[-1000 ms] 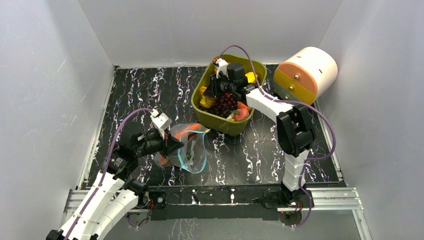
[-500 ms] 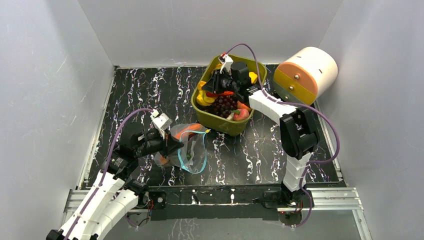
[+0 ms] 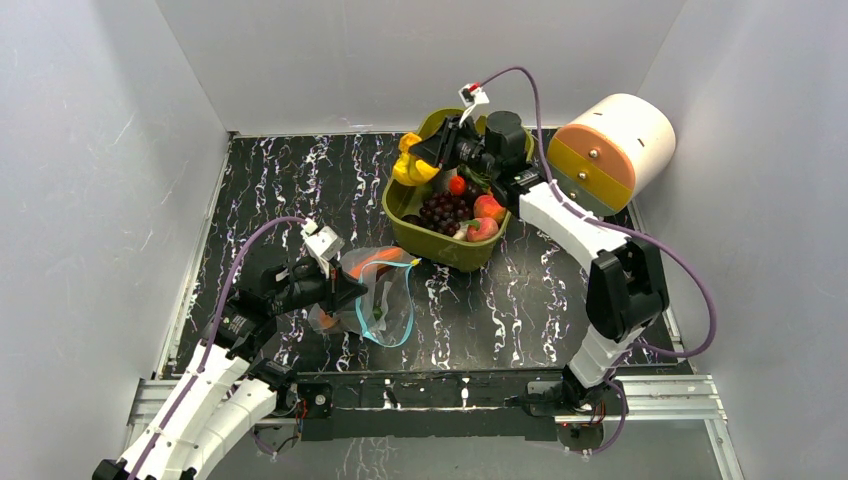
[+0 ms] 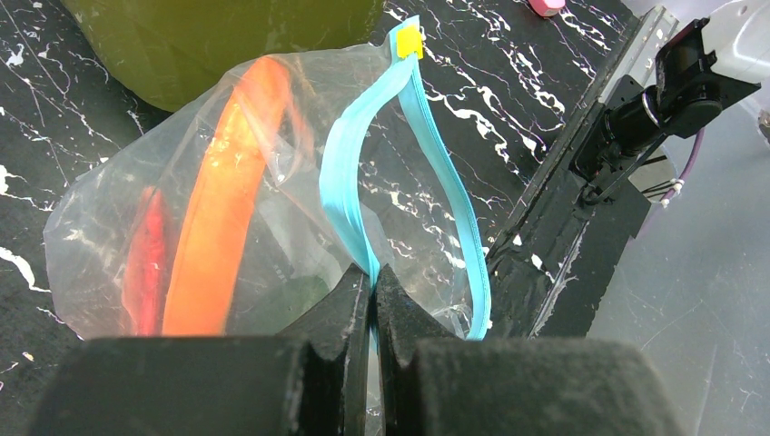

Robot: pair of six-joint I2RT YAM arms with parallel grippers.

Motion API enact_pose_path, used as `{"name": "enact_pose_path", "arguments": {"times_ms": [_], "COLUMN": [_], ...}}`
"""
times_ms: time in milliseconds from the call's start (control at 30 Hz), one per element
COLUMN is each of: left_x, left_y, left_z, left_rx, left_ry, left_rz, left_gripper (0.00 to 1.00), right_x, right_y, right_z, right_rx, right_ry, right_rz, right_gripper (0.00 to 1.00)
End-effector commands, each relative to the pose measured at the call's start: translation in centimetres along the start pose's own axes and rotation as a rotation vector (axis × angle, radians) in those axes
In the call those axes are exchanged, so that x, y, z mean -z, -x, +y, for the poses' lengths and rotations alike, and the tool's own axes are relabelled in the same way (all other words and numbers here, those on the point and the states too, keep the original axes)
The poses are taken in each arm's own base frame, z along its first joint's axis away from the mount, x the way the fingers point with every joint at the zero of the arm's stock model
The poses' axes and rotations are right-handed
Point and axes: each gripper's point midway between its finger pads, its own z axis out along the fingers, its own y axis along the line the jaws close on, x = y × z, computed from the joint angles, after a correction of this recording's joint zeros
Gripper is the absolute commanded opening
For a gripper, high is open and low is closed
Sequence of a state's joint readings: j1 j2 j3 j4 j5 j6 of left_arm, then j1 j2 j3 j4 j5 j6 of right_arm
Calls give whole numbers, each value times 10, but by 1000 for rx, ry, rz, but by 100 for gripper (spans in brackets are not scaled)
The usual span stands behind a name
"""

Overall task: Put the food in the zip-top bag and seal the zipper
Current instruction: Pick up the fake fruit from the bin.

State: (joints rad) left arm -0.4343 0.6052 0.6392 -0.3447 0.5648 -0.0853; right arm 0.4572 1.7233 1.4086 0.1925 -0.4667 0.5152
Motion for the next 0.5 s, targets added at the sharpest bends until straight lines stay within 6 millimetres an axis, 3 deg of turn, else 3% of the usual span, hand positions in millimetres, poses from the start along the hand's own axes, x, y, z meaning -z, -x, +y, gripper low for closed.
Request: {"name": "enact_pose_path", "arguments": {"times_ms": [0, 233, 467], "left_x": [2, 2, 3], "left_y": [4, 5, 4], "left_z": [-2, -3, -4], "left_rx": [-31, -32, -35], "left_ry": [-11, -14, -18], "left_rz": [-22, -24, -24], "left_gripper": [0, 0, 0], "right_x": [20, 39, 68], "right_y": [45, 50, 46], "right_z": [27, 35, 67], "right_rx": [65, 87, 218], "right_ry": [57, 73, 196], "right_rz": [-131, -124, -112], "right_gripper": [0, 0, 0]}}
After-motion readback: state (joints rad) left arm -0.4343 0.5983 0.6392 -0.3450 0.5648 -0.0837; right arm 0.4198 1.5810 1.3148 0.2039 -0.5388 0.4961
